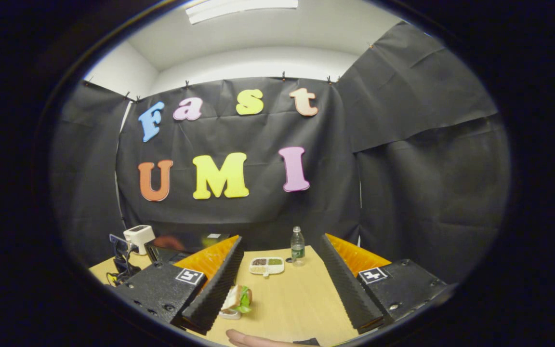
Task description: Open the electric oven with the left hand, put the food in, and close the electric oven.
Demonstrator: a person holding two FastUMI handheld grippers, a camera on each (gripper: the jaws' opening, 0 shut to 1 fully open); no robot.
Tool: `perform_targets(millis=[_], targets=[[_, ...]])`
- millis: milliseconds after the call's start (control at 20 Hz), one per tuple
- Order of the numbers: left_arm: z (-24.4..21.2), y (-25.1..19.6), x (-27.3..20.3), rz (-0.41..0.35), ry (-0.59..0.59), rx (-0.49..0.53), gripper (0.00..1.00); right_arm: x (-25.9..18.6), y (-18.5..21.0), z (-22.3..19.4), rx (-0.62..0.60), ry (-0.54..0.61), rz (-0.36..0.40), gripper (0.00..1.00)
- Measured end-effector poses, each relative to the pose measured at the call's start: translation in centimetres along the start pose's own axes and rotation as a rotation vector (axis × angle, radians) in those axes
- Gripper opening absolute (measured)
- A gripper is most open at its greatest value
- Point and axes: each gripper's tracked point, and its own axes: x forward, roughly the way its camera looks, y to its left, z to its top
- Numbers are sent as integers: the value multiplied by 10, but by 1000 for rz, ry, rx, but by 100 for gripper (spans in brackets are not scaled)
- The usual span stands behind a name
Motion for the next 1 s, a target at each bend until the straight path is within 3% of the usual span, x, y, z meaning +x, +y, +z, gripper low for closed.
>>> perform_targets(millis=[250,400,600,750,900,1000], targets=[[-41,-7,5,-3,104,-22,94,9,10,-13,12,40,15,96],[-56,-11,4,3,130,-92,95,13,14,-14,-20,38,20,100],[-36,-1,-3,21,57,-92,95,20,17,-21,-16,60,25,96],[-7,-9,-27,-26,3,-132,94,34,17,-34,4,101,29,96],[38,3,-63,10,-101,-81,94,57,15,-55,16,172,40,96],[69,7,-89,27,-178,-72,94,71,23,-69,10,214,89,97]])
